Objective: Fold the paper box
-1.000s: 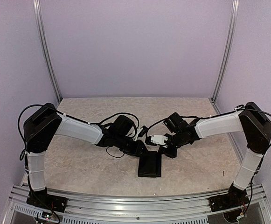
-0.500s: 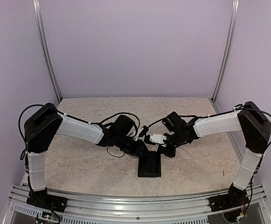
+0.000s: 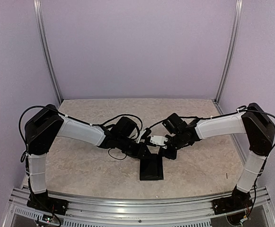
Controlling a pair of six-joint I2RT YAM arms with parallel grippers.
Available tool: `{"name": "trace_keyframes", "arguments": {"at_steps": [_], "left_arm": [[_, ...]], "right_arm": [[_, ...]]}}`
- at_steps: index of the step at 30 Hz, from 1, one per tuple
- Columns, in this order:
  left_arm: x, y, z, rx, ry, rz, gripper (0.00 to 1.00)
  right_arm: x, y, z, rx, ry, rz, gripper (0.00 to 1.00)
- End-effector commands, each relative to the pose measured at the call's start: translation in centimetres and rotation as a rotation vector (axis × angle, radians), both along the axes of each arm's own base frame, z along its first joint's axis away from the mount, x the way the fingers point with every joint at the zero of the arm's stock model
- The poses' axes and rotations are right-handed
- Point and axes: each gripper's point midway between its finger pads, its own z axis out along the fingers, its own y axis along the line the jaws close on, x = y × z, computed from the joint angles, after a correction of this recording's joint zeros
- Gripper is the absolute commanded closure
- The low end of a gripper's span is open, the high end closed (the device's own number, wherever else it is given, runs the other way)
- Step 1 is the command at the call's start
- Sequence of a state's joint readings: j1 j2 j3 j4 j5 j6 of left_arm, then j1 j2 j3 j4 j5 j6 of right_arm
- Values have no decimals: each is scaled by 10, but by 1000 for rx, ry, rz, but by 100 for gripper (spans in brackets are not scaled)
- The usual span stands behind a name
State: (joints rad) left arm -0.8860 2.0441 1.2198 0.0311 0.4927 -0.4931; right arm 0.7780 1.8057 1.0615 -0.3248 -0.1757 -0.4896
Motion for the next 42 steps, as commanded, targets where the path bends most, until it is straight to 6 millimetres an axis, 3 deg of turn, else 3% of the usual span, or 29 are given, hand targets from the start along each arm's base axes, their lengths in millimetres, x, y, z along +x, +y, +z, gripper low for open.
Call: {"name": "trace_keyframes", "arguments": {"at_steps": [1,4,7,11,14,17,21,24,27,32,37,42], "left_arm": [[-15,21,-51,148,77,12,80],[-15,21,-53,149,85,14,80],[-14,21,-54,153,87,15,80],[-13,21,-54,166,87,24,81],[-12,19,-46,161,64,23,81],[-10,12,-24,142,-8,19,81],[-4,1,31,91,-162,35,78],[-3,7,60,96,-218,84,74],[-11,22,53,143,-159,119,74],[-37,24,30,177,-82,60,75],[-35,8,24,171,-102,3,77],[-34,5,4,213,-77,-9,78]], "right_arm": [[-18,22,54,137,-29,82,83],[-21,7,62,160,12,42,73],[-21,-8,57,175,73,-23,67],[-34,-16,44,286,319,-104,56],[-33,-21,48,349,450,-141,50],[-37,-25,59,393,571,-152,47],[-52,-29,63,424,628,-156,42],[-60,-33,58,430,657,-193,38],[-59,-38,46,424,681,-289,33],[-57,-36,37,440,740,-387,32],[-55,-33,29,474,794,-450,29],[-55,-28,15,455,840,-485,29]]}}
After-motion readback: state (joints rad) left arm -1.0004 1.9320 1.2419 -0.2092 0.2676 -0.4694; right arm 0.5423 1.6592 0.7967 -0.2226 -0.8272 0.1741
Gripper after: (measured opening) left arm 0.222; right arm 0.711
